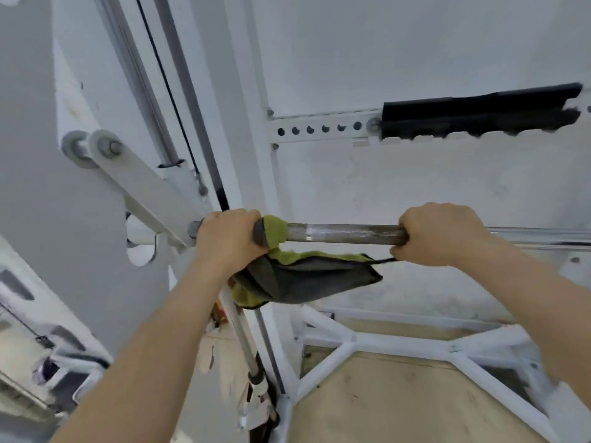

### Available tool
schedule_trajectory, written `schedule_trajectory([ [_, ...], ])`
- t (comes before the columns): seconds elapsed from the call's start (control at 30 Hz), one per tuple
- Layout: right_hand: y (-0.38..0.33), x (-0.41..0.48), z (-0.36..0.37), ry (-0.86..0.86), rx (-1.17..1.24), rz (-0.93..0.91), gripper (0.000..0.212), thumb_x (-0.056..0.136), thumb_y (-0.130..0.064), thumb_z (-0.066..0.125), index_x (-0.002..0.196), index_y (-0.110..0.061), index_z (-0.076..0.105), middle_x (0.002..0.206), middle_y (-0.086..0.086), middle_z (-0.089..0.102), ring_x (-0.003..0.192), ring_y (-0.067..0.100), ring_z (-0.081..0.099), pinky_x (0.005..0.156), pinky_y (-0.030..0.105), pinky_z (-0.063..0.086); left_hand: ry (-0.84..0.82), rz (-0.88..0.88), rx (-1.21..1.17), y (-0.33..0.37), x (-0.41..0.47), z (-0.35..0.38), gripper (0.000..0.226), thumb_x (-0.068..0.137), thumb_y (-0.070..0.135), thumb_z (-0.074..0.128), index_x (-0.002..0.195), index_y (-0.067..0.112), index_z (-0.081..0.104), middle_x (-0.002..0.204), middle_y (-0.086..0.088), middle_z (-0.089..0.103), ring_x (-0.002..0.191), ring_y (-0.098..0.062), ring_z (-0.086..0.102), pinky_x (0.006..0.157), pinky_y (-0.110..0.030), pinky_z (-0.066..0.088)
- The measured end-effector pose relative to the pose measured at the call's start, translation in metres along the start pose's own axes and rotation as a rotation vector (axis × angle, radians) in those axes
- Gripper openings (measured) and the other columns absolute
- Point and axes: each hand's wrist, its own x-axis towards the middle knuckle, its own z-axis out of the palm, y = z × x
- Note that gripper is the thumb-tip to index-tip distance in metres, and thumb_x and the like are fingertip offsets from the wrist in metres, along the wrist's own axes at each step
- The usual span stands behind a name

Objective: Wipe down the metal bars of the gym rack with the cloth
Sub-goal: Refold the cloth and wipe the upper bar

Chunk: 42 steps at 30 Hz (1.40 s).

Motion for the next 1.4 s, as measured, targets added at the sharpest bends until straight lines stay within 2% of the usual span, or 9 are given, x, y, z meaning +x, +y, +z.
schedule_trajectory([
  [0.13,-0.013,0.001,-0.005,-0.062,-0.021,0.0,0.024,0.079,-0.049,0.058,0.08,-0.025,0.055,0.074,-0.006,0.055,0.067,0.017,0.055,0.054,0.025,0.034,-0.21,-0.013,-0.012,-0.017,0.011,-0.007,0.021,0.077,0.05,0.061,0.082,0.03,0.057,0.075,0.009,0.059,0.073,-0.021,0.06,0.065,-0.031,0.038],
  [0.4,-0.114,0.039,-0.003,0.116,0.006,-0.161,0.024,0.084,-0.027,0.05,0.063,-0.02,0.04,0.062,-0.004,0.044,0.05,0.016,0.041,0.05,0.026,0.03,0.103,0.18,0.007,0.036,0.0,0.012,0.025,0.073,0.04,0.065,0.086,0.024,0.051,0.076,0.006,0.055,0.071,-0.023,0.057,0.068,-0.035,0.035],
  [0.63,-0.105,0.04,-0.006,0.058,0.108,-0.194,0.02,0.08,-0.037,0.055,0.071,-0.022,0.044,0.065,-0.004,0.043,0.064,0.025,0.049,0.06,0.029,0.035,0.099,-0.136,0.097,-0.027,-0.003,0.013,0.024,0.074,0.045,0.056,0.073,0.022,0.048,0.068,0.005,0.049,0.066,-0.024,0.051,0.07,-0.035,0.04],
  [0.73,-0.104,0.042,-0.006,0.016,0.203,-0.217,0.029,0.078,-0.047,0.056,0.101,-0.029,0.056,0.077,-0.007,0.054,0.073,0.023,0.055,0.062,0.03,0.035,0.027,-0.148,0.047,-0.016,-0.002,0.01,0.007,0.073,0.028,0.057,0.075,0.024,0.052,0.073,0.005,0.057,0.074,-0.026,0.057,0.081,-0.039,0.038],
  [0.87,-0.1,0.042,-0.019,-0.168,0.535,-0.252,0.068,0.078,-0.059,0.057,0.138,-0.048,0.028,0.109,-0.016,0.062,0.087,0.011,0.063,0.075,0.033,0.043,-0.004,-0.048,0.037,0.017,0.001,-0.002,0.014,0.073,0.026,0.057,0.083,0.026,0.048,0.085,0.002,0.057,0.084,-0.028,0.058,0.075,-0.037,0.035],
  [1.0,-0.094,0.043,-0.024,-0.308,0.86,-0.256,0.031,0.081,-0.036,0.063,0.112,-0.038,0.063,0.078,-0.015,0.066,0.074,0.004,0.066,0.075,0.027,0.048,-0.095,0.05,-0.066,0.057,0.002,-0.008,0.032,0.079,0.034,0.054,0.11,0.024,0.056,0.093,0.003,0.056,0.093,-0.024,0.056,0.084,-0.037,0.036],
  [1.1,-0.091,0.044,-0.019,-0.244,0.959,-0.267,0.023,0.08,-0.022,0.065,0.097,-0.036,0.072,0.059,-0.011,0.062,0.064,0.008,0.059,0.075,0.029,0.053,-0.13,0.13,-0.186,0.04,0.0,-0.012,0.033,0.075,0.043,0.062,0.104,0.029,0.053,0.093,0.011,0.047,0.101,-0.02,0.053,0.09,-0.035,0.034],
  [1.27,-0.086,0.052,-0.013,-0.004,1.138,-0.107,0.025,0.082,-0.009,0.055,0.085,-0.021,0.077,0.085,0.014,0.073,0.086,0.03,0.068,0.088,0.047,0.054,-0.093,-0.017,-0.399,-0.005,-0.024,-0.014,0.068,0.08,0.054,0.065,0.138,0.026,0.045,0.136,0.004,0.051,0.127,-0.021,0.044,0.107,-0.043,0.036],
  [1.4,-0.084,0.064,-0.005,0.302,1.329,0.193,0.032,0.076,-0.007,0.044,0.084,-0.02,0.072,0.083,0.001,0.07,0.086,0.027,0.066,0.082,0.048,0.056,0.072,0.003,-0.305,-0.001,-0.029,-0.008,0.029,0.1,0.038,0.036,0.104,0.022,0.059,0.097,0.004,0.061,0.096,-0.022,0.056,0.083,-0.038,0.043],
])
